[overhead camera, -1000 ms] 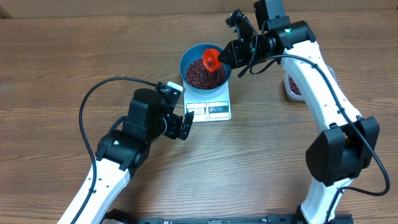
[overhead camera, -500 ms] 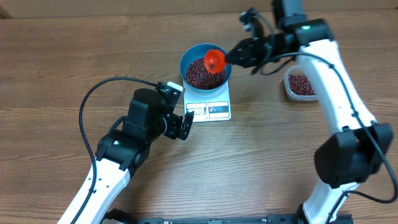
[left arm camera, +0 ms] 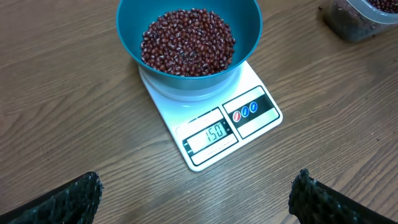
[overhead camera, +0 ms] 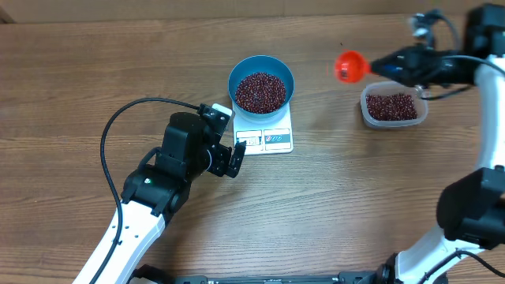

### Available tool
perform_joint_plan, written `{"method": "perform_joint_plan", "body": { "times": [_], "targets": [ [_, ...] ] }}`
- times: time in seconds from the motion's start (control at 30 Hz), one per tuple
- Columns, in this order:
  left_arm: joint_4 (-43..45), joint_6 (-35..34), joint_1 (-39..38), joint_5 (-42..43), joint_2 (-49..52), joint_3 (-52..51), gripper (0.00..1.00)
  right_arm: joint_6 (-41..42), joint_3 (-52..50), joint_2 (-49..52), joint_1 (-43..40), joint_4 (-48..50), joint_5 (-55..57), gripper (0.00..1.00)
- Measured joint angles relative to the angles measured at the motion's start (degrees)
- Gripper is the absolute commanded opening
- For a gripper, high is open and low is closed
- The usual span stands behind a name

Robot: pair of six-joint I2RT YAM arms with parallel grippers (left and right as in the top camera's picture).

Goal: Scoop item into bowl and weigh 150g on scale
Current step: 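Lift the scoop and carry it right to the bean tub, then tip the scoop to empty beans into the tub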

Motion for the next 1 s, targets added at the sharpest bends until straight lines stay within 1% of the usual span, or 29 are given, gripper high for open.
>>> {"method": "perform_joint_plan", "body": {
  "times": [0.07,0.17,0.3,0.43,0.53,0.67,0.8,0.87,1.0],
  "targets": [
    [0.00,0.00,0.00,0.00,0.00,0.00,1.00,-1.03,0.00,0.00,-3.76,-0.44,2.10,0.04],
    [0.00,0.00,0.00,0.00,0.00,0.00,0.99,-0.37,0.00,0.00,-6.71,0.20,8.15,0.04],
    [0.00,0.00,0.00,0.00,0.00,0.00,0.99,4.83,-0.04,0.00,-6.21,3.08,19.76,0.04],
    [0.00,0.00,0.00,0.00,0.00,0.00,1.00,11.17,-0.39,0.00,-1.33,4.26,34.07,0.04],
    [0.00,0.00,0.00,0.00,0.00,0.00,0.99,17.00,-0.92,0.00,4.57,4.50,47.78,0.04],
    [0.00,0.00,0.00,0.00,0.00,0.00,1.00,22.88,-0.96,0.00,12.66,4.52,63.14,0.04],
    [0.00,0.00,0.00,0.00,0.00,0.00,1.00,27.12,-0.96,0.00,17.79,4.26,73.64,0.04],
    [0.00,0.00,0.00,0.00,0.00,0.00,0.99,28.72,-0.96,0.00,18.82,4.07,77.33,0.04],
    [0.00,0.00,0.00,0.00,0.00,0.00,0.99,30.80,-0.96,0.00,18.95,3.82,81.29,0.04]
  ]
}}
